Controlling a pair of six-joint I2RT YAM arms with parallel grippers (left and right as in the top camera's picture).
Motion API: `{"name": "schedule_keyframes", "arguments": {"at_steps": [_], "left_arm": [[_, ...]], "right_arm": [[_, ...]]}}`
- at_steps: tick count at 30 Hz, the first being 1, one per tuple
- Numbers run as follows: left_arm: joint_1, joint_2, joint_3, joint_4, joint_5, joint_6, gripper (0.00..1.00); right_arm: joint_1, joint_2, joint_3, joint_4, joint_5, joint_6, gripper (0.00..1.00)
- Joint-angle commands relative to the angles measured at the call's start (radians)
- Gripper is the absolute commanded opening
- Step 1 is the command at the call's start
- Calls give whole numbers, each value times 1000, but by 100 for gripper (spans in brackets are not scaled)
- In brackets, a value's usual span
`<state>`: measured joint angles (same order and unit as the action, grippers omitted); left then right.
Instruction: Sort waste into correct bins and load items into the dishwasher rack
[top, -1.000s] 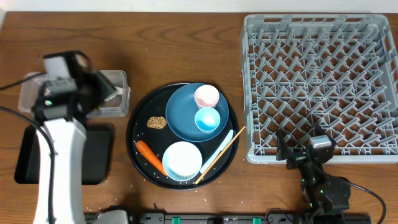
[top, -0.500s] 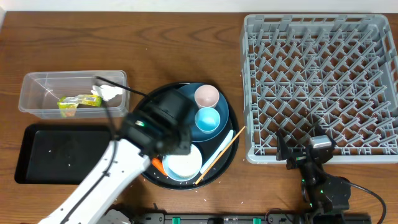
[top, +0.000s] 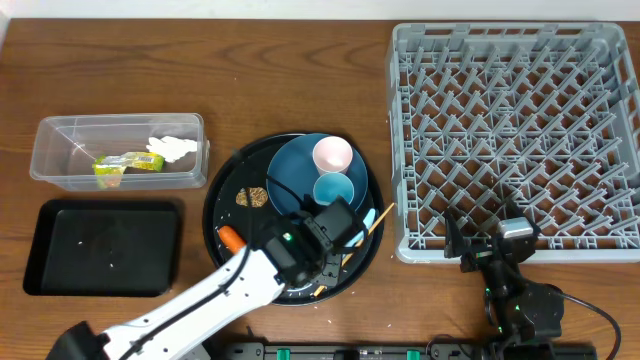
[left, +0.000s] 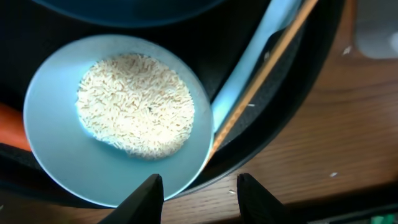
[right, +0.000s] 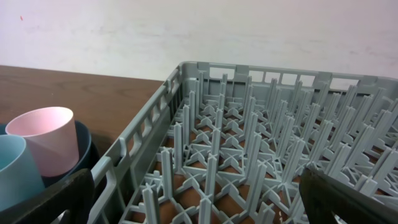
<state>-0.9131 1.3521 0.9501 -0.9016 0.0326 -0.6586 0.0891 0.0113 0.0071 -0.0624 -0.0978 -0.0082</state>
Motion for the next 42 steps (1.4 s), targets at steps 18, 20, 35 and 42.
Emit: {"name": "schedule_keyframes", "arguments": {"at_steps": [18, 20, 35, 42], "left_arm": [[-3, 223, -18, 21, -78, -16, 41], [-3, 223, -18, 21, -76, -16, 41], [23, 167, 26, 2, -80, 75, 41], [159, 22, 68, -59, -108, 74, 41]], "right_arm": [[3, -3, -2, -2, -8, -8, 99], [3, -3, -2, -2, -8, -8, 99], [3, -3, -2, -2, -8, -8, 99], [3, -3, -2, -2, -8, -8, 99]]}}
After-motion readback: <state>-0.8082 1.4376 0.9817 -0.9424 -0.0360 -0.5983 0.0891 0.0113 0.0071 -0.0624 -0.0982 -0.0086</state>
